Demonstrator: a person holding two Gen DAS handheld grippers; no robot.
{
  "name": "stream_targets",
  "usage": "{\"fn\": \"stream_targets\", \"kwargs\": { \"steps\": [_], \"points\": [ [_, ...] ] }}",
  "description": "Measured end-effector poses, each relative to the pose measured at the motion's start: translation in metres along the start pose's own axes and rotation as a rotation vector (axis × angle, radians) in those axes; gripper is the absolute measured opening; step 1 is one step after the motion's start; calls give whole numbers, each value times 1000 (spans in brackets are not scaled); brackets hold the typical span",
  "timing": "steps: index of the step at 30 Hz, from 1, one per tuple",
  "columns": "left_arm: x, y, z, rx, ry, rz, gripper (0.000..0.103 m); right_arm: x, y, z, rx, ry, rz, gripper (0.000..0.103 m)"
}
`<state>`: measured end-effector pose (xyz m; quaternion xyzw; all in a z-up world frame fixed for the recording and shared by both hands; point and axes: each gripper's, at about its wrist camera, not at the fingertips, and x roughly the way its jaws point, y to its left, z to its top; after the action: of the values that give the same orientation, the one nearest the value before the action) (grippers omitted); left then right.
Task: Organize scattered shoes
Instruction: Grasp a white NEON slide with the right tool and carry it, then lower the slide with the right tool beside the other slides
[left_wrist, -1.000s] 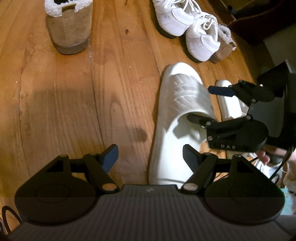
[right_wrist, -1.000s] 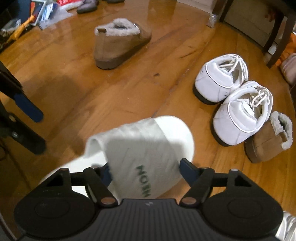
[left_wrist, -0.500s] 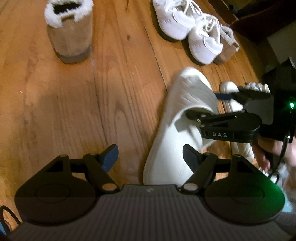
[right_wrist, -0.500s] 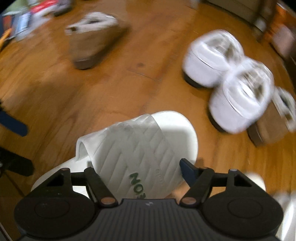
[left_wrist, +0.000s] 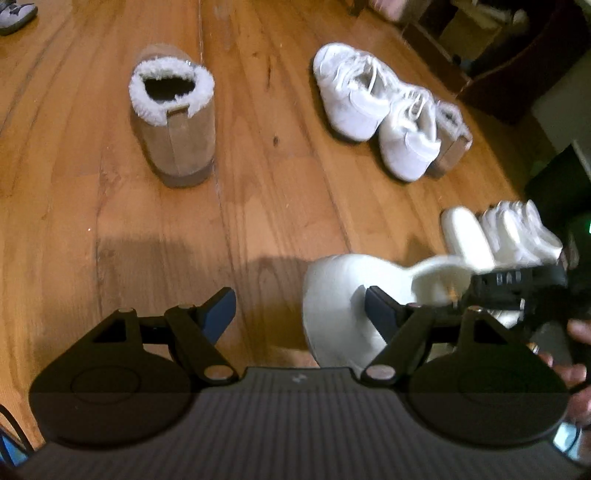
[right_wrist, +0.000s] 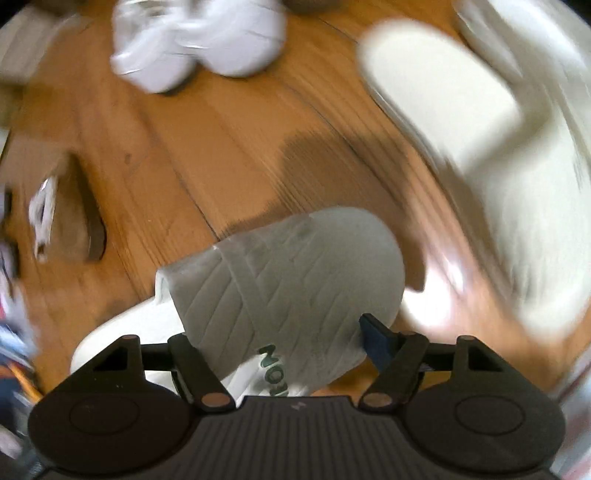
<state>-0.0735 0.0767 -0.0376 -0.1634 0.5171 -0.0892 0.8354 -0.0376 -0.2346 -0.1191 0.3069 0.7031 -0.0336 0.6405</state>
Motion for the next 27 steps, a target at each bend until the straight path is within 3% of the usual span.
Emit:
{"fn": "stream_targets", "kwargs": {
  "steps": [3, 5, 8, 11, 14, 15, 17, 20, 21, 23, 26, 27],
  "points": [
    [6, -6, 4, 13, -18, -39, 78, -2, -23, -21, 191, 36, 45, 75],
    [18, -19, 7, 83, -47, -30, 78, -2, -33, -30, 268, 28, 39, 77],
    [30, -34, 8, 191, -128, -37, 78, -7, -24, -34, 138, 14, -19, 79],
    [32, -34, 14, 162, -96, -62, 78, -18, -5, -45, -143, 14, -99, 80],
    [24, -26, 14, 124, -99, -89, 78, -35, -7, -60, -285, -43, -119, 81],
    [23, -23, 13, 112, -98, -78, 78, -39, -12, -61, -272, -62, -106, 83],
    [21, -19, 12, 94, -96, -58, 78, -51, -35, -53, -129, -122, 2, 84],
    [17, -16, 8, 81, -97, -51, 78, -48, -57, -35, 45, -105, 44, 86],
    [15, -16, 6, 85, -93, -46, 78, -49, -55, -30, 40, -113, 57, 85],
    [14, -15, 1, 97, -79, -33, 78, -55, -51, -34, -35, -137, 89, 85],
    [20, -10, -4, 103, -24, -21, 78, -67, -24, -45, -296, -226, 46, 86],
    [25, -7, -5, 95, 4, -20, 78, -70, -14, -50, -403, -254, 12, 95]
  ]
}}
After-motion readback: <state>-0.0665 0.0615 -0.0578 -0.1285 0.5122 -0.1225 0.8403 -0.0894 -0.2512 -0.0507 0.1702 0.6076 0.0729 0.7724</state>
